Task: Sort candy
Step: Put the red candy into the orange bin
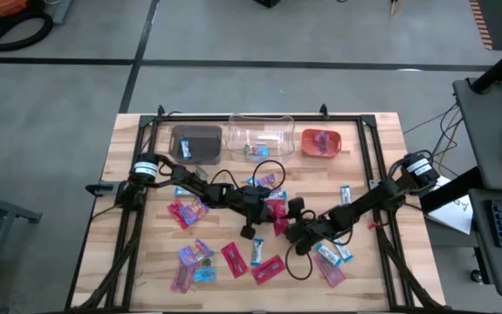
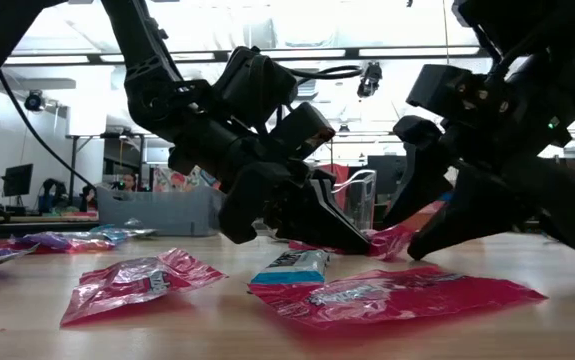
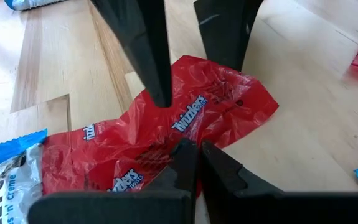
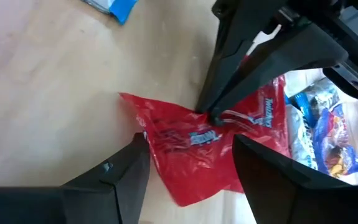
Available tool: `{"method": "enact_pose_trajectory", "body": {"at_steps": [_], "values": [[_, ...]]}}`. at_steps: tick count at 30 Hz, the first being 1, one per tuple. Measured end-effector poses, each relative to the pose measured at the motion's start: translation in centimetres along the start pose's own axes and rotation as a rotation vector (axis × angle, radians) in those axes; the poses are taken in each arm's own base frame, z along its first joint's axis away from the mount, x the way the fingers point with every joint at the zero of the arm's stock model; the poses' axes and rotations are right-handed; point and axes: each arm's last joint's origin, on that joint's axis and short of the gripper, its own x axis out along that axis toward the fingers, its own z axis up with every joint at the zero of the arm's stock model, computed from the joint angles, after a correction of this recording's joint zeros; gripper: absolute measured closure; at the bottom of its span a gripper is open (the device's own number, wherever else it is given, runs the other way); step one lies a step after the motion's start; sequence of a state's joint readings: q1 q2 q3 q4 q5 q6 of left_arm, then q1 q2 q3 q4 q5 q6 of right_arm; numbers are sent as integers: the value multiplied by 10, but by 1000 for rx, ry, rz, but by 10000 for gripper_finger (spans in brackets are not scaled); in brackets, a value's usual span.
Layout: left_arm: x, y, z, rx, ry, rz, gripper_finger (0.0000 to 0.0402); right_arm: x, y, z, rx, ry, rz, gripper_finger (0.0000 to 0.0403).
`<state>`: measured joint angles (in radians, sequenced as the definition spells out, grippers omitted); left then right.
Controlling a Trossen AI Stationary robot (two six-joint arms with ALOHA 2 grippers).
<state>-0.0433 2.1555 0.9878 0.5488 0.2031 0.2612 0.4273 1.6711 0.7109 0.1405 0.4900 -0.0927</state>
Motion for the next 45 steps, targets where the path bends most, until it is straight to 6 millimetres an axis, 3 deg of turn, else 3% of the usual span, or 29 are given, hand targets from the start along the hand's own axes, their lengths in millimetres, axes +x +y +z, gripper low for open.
{"method": "enact_pose_trajectory", "body": {"at_steps": [6,17,28,32,37,45], "values": [[0,0,0,0,-4,2,401,7,-1,-3,-6,19,-10,225],[-2,0,4,-40,-20,-13,401,8,0,-3,-16,7,39,380],[-37,3,37,-48,-23,-62,401,-14,-12,6,129,-21,74,391],[-58,3,52,-54,0,-63,401,-28,-29,13,295,-46,60,391],[-96,4,82,-44,-37,-27,401,-48,-67,18,591,-99,68,391],[-171,-1,127,-77,-177,96,401,-81,-139,-1,1031,-109,-57,391]]}}
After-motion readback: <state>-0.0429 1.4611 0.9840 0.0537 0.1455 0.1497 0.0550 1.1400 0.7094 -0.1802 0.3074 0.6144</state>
